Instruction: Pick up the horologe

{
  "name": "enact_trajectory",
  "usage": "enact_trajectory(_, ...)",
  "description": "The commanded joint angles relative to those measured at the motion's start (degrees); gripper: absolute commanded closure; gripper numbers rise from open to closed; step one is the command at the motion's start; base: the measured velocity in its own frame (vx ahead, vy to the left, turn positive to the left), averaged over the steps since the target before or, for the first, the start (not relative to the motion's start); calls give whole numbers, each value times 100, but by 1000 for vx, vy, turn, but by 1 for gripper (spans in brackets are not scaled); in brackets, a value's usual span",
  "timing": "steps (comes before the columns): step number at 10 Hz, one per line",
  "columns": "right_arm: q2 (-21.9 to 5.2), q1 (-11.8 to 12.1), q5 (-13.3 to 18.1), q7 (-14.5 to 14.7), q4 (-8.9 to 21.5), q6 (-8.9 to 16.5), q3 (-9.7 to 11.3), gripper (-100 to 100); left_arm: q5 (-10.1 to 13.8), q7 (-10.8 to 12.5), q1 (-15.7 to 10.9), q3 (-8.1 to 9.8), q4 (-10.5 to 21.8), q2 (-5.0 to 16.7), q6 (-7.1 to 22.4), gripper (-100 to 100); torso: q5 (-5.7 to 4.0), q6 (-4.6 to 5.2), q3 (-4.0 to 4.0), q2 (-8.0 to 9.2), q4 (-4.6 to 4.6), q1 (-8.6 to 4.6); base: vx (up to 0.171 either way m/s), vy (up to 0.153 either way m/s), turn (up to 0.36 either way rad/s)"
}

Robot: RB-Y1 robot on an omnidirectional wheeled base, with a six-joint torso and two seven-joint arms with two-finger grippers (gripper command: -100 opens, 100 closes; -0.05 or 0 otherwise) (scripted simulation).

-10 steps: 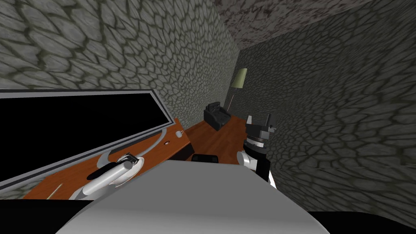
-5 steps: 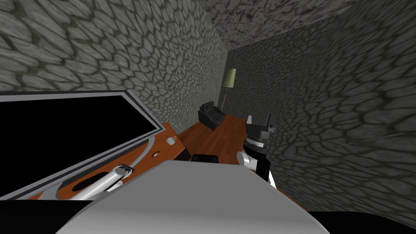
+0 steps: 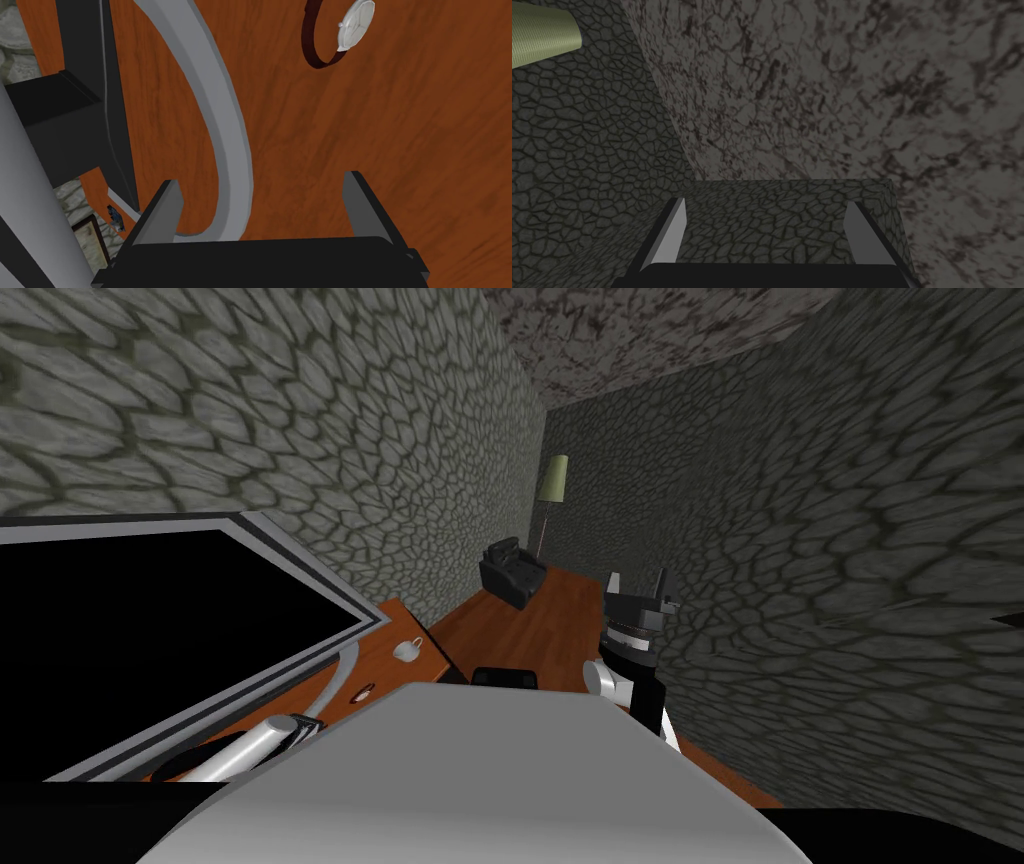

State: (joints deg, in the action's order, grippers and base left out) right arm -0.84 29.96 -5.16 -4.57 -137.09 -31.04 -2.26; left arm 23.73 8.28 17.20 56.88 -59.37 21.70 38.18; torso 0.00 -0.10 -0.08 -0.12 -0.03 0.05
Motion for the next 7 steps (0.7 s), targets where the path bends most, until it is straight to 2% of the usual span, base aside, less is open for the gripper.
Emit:
enact_trajectory(1, 0, 0, 0, 0, 0, 0, 0, 0, -37, 89, 11, 169, 128, -27, 266, -100, 0, 0, 0, 0, 0, 0, 77, 29, -277)
enact_trajectory(2, 0, -1, 0, 0, 0, 0, 1, 0, -37, 89, 11, 169, 128, -27, 266, -100, -1, 6, -1, -3, 0, -2, 63, 31, -112)
enact_trajectory(3, 0, 0, 0, 0, 0, 0, 0, 0, -45, 132, 3, 296, 308, -20, 432, -100, 0, -1, 0, 0, 0, -2, 77, 38, -149)
enact_trajectory(4, 0, 0, 0, 0, 0, 0, 0, 0, -45, 132, 3, 296, 308, -20, 432, -100, 0, 1, -1, -3, 0, -1, 58, 42, -117)
enact_trajectory(7, 0, 0, 0, 0, 0, 0, 0, 0, -76, 235, -7, 595, 773, -38, 850, -100, 2, 3, -4, -7, -1, 8, 78, 61, -238)
